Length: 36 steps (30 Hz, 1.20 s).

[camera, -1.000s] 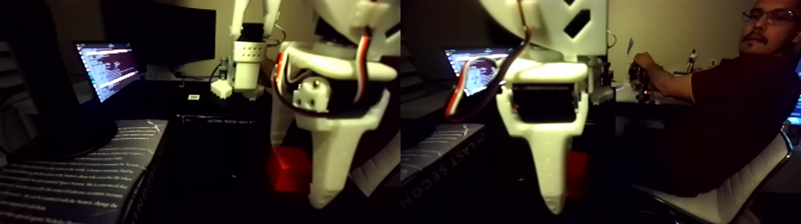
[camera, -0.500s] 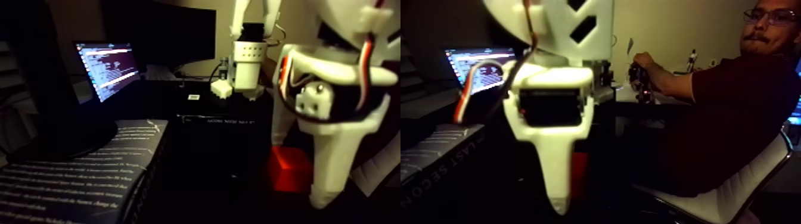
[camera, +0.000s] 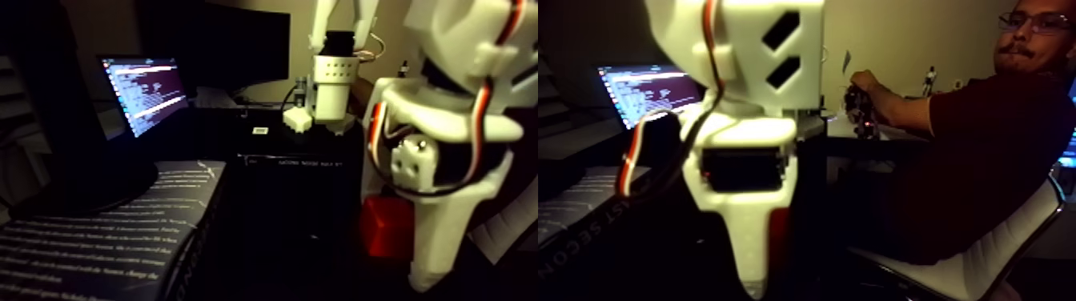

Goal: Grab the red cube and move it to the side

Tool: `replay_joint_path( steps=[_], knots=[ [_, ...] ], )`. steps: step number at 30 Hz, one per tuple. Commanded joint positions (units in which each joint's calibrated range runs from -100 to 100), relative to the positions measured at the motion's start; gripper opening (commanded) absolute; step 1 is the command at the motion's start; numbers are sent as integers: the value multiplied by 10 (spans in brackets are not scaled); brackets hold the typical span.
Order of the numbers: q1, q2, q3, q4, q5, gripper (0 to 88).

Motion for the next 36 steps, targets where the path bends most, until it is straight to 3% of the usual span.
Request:
replay_joint_path(
  steps=[1,13,21,25,36],
  knots=[
    [3,4,-23,-1,3,329],
    [4,6,-25,0,7,323],
    [3,6,-24,3,8,151],
    [2,6,-21,4,8,117],
    [0,5,-19,6,8,124]
  ],
)
